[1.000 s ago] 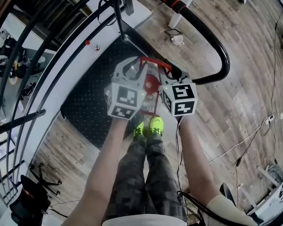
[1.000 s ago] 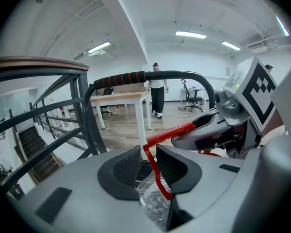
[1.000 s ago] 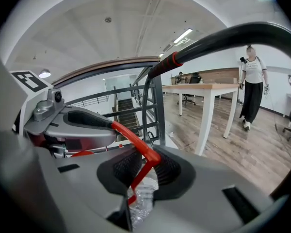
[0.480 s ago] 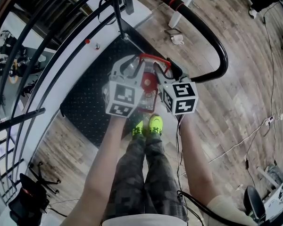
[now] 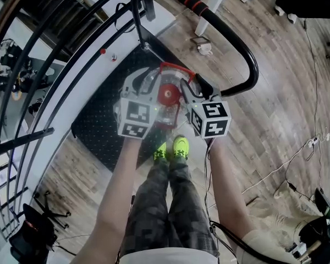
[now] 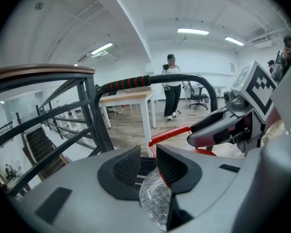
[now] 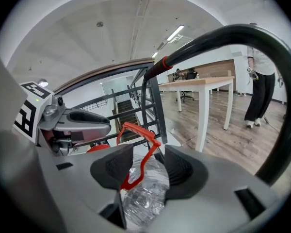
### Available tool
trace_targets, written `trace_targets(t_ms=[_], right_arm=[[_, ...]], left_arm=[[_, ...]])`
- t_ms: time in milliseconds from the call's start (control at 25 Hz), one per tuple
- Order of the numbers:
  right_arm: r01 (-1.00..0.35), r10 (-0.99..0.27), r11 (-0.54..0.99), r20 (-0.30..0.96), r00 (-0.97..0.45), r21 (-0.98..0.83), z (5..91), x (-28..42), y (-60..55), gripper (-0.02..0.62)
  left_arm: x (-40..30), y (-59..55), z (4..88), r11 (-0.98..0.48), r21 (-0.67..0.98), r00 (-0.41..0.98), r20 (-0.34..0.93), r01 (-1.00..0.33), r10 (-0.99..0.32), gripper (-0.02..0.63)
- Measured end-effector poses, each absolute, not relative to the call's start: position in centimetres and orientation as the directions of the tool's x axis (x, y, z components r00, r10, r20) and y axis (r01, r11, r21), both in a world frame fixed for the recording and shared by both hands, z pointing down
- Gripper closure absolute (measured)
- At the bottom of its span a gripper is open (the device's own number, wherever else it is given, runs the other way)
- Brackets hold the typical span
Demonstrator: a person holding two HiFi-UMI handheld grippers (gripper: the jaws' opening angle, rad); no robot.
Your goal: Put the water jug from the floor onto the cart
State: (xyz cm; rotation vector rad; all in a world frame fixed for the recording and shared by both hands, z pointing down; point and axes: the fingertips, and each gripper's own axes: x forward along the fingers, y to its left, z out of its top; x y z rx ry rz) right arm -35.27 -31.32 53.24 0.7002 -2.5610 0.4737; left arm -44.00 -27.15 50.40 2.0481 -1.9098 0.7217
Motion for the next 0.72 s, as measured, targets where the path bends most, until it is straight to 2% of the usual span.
trace_targets(t_ms=[320,520,640,720], right_arm=[[-0.56,-0.417,0.807,0.491,-0.765,-0.187,50.1,-34.7,-31.0,0.413],[-0.547,-0.417,0.823,0.492,-0.764,-0.152,47.9,-34.4,-30.2,0.417],[-0.531,-0.407,0.831,0.472,-0.782,-0.163,45.7,-34.1,-29.4,0.497],[-0.515,-0.396,0.84,0.454,-0.798,-0.171,44.0,-34.3,-28.9,0.516]], left_arm=[[-44.2,-27.2,46.7,-0.102,-0.154,0.016,0.475,-0.983,-0.88,0.528],[-42.6,-26.5,44.4,-0.133,-0.122,0.064,0.454,-0.984,-0.889,0.529],[-41.3,-25.7,42.9,-0.153,-0.084,0.099,0.451,-0.985,-0.887,0.574],[-40.8,-25.3,41.7,-0.154,-0.047,0.118,0.444,-0.987,-0.888,0.585]])
